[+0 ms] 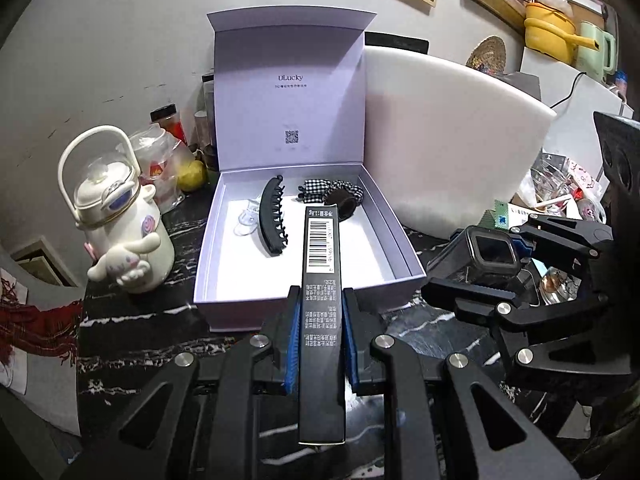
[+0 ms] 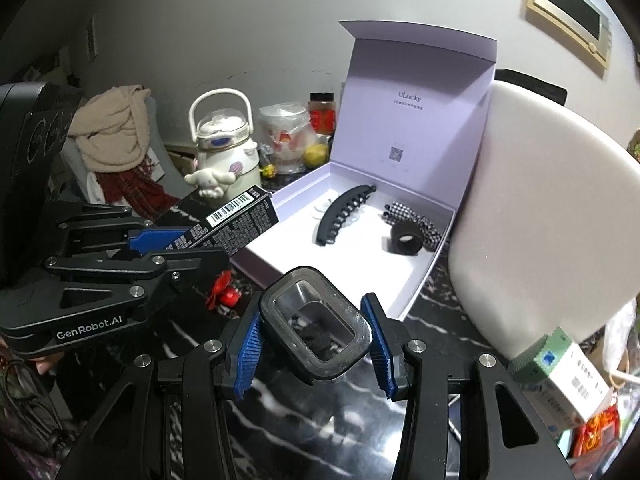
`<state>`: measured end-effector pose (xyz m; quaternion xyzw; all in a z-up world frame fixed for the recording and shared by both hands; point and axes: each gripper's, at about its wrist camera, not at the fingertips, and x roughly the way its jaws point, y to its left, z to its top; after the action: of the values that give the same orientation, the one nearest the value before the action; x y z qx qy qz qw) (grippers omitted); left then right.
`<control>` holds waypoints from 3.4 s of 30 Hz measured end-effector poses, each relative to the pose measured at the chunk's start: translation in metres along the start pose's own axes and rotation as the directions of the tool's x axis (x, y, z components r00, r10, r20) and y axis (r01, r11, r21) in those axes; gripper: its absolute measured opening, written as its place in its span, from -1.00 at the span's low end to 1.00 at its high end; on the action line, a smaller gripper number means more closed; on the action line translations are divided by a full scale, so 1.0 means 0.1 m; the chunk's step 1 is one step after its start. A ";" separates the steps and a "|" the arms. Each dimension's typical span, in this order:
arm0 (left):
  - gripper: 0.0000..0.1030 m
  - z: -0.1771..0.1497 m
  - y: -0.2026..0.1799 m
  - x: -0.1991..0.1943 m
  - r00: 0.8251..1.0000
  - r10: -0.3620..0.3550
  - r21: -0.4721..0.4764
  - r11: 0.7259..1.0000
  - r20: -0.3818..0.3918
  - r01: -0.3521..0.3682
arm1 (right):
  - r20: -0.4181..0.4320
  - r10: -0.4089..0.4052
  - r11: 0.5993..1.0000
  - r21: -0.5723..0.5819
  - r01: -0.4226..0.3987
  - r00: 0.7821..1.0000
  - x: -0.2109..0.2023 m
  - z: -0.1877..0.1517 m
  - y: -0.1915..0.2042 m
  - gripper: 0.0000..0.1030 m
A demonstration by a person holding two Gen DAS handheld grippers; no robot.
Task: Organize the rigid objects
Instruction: 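Carry the square hair tie and black product box into the lavender box, then lower the square hair tie and product box into the lavender box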
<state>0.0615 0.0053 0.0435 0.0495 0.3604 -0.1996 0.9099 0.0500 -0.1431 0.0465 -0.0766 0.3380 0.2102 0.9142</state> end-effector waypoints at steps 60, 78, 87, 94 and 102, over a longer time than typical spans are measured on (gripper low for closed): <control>-0.64 1.08 0.70 1.46 1.000 -0.007 0.017 1.000 -0.022 0.007 | -0.002 -0.042 0.996 0.073 0.042 0.999 1.45 1.11 -0.88 -0.09; -0.64 1.00 0.75 1.97 0.988 -0.053 -0.009 0.999 -0.146 0.053 | -0.113 -0.086 0.990 0.102 0.098 0.990 1.86 0.95 -1.07 -0.09; -0.64 1.04 0.79 2.26 0.975 -0.035 -0.011 0.999 -0.219 0.034 | -0.158 -0.089 0.988 0.108 0.107 0.983 2.06 0.90 -1.08 -0.09; -0.64 1.07 0.78 2.36 0.972 -0.019 -0.009 1.000 -0.233 0.018 | -0.179 -0.105 0.986 0.109 0.126 0.978 2.13 0.87 -1.12 -0.09; -0.64 1.07 0.74 2.24 0.980 -0.020 -0.010 1.000 -0.196 0.019 | -0.181 -0.108 0.985 0.116 0.131 0.977 2.11 0.85 -1.13 -0.08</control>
<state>0.3067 -0.0257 -0.0329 0.0617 0.4498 -0.2012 0.8680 0.2930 -0.1511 -0.0263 -0.0563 0.4243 0.1253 0.8951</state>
